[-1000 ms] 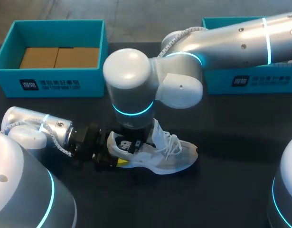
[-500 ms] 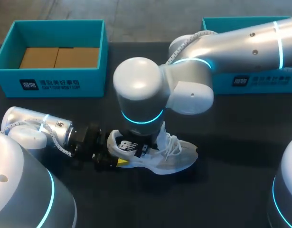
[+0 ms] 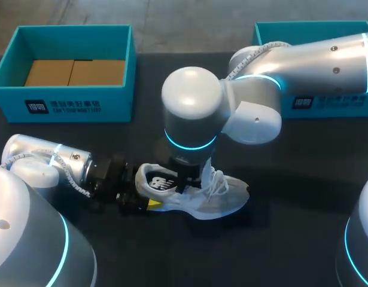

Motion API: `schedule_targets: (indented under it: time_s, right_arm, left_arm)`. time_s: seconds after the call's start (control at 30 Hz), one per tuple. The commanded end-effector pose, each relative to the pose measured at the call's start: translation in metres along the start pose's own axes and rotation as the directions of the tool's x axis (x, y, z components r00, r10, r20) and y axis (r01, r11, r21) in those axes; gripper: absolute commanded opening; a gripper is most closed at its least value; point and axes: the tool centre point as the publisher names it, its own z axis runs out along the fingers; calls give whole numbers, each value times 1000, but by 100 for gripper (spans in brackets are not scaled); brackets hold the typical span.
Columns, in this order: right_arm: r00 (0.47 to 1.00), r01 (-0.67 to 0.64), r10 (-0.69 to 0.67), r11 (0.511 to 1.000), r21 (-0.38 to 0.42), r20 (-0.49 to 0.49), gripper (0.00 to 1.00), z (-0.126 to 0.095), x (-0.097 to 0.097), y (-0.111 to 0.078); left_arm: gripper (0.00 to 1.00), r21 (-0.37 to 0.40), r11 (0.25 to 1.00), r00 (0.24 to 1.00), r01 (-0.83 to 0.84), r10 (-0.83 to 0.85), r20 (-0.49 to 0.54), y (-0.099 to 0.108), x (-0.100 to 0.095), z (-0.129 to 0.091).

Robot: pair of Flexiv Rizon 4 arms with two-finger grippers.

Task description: Take the shoe out of the shoebox, open the shoe tongue, remove and reinsert the insole, then place the shoe into the shoebox

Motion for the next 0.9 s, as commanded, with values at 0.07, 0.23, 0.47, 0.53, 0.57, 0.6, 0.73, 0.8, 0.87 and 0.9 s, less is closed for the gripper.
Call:
schedule_targets:
  time_s: [0.07, 0.23, 0.47, 0.53, 0.57, 0.6, 0.73, 0.8, 0.87, 0.9]
  right_arm:
    - [1000, 1, -1, 1000, -3, -17, 29, 6, -5, -1]
    - [998, 24, -24, 1000, 0, -58, 30, 11, -8, 2]
    - [988, 54, -49, 998, 30, -150, 29, 27, -4, 8]
    - [986, 57, -50, 998, 35, -160, 28, 31, -3, 9]
    - [984, 56, -49, 998, 40, -170, 28, 32, -2, 9]
    - [983, 57, -49, 998, 42, -176, 27, 34, -1, 9]
    - [980, 57, -47, 997, 45, -196, 28, 37, 5, 6]
    - [978, 59, -48, 997, 49, -204, 27, 38, 9, 5]
    - [975, 60, -47, 997, 54, -219, 27, 39, 14, 3]
    - [973, 62, -48, 997, 56, -226, 27, 40, 16, 2]
  left_arm:
    - [0, -3, 1000, 1000, 0, 0, -2, 2, -2, 0]
    - [0, -3, 1000, 1000, 0, 0, -2, 2, -2, 0]
    - [0, -3, 1000, 1000, 0, 0, -2, 2, -2, 0]
    - [0, -3, 1000, 1000, 0, 0, -2, 2, -2, 0]
    - [0, -3, 1000, 1000, 0, 0, -2, 2, -2, 0]
    - [0, -3, 1000, 1000, 0, 0, -2, 2, -2, 0]
    - [0, -3, 1000, 1000, 0, 0, -2, 2, -2, 0]
    - [0, -3, 1000, 1000, 0, 0, -2, 2, -2, 0]
    - [0, -3, 1000, 1000, 0, 0, -2, 2, -2, 0]
    - [0, -3, 1000, 1000, 0, 0, -2, 2, -2, 0]
